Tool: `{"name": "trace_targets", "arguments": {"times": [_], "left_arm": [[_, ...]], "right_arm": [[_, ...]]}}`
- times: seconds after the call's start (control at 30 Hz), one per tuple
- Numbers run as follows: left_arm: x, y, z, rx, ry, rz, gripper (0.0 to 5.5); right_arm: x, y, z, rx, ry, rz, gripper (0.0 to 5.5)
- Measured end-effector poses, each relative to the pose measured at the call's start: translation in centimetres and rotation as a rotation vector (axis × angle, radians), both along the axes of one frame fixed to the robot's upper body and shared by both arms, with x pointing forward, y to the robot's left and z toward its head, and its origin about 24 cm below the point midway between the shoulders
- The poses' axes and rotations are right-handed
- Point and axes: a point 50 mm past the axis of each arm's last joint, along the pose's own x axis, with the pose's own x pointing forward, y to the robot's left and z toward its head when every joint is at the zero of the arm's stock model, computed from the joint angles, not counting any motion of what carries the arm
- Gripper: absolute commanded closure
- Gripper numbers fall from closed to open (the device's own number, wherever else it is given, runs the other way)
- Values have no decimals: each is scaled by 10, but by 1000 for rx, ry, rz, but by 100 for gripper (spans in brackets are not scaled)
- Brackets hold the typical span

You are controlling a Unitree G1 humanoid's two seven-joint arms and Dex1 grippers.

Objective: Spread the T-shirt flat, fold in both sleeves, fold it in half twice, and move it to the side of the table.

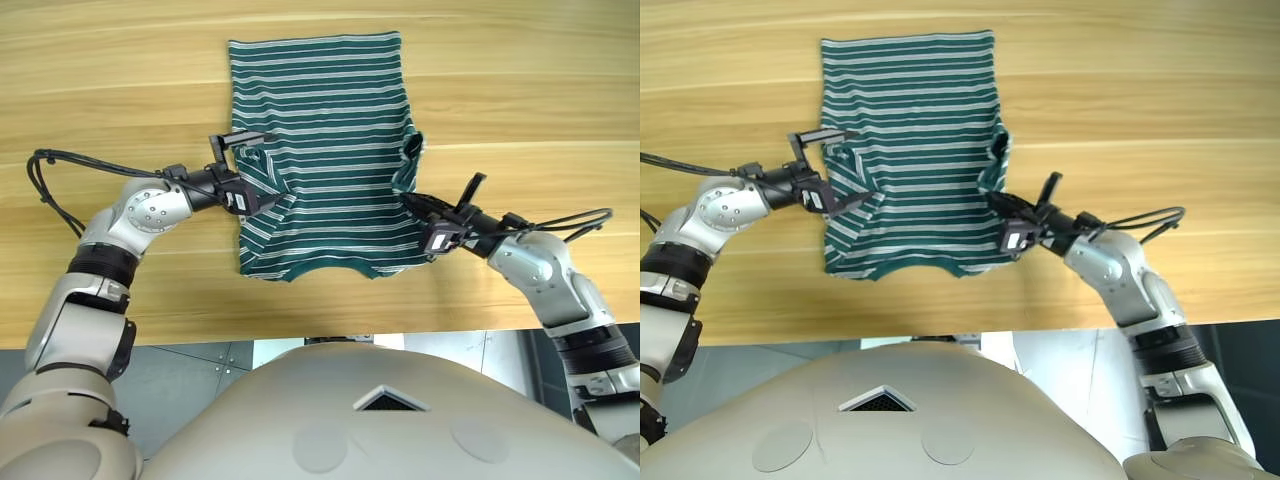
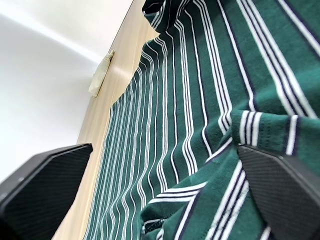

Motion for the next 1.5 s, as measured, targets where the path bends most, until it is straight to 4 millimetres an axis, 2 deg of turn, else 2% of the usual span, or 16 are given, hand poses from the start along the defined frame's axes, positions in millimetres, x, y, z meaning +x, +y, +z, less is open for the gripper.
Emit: {"name": "trace_targets", "arguments": {"times": [0.17, 0.43, 0.63, 0.87, 1.03, 1.23, 1.4, 1.5], "left_arm": [[0, 0, 0, -1, -1, -1, 10], [-1, -3, 0, -7, -3, -6, 10], [-1, -4, 0, -9, -2, -6, 10], [-1, -5, -1, -13, 0, -3, 10], [0, -7, -1, -17, 1, -3, 10], [0, -9, -2, -24, 3, -4, 10], [0, -9, -2, -25, 3, -4, 10], [0, -9, -2, -25, 4, -3, 10]], "right_arm": [[11, 18, -2, 46, 8, 23, 547], [28, 25, -14, 41, 46, -93, 547], [26, 30, -17, 32, 60, -82, 547], [18, 45, -11, 96, 87, -20, 547], [17, 47, -7, 116, 86, -14, 547], [18, 47, -11, 89, 107, -21, 547], [19, 45, -19, 49, 125, -35, 467], [22, 48, -17, 91, 130, -40, 403]]}}
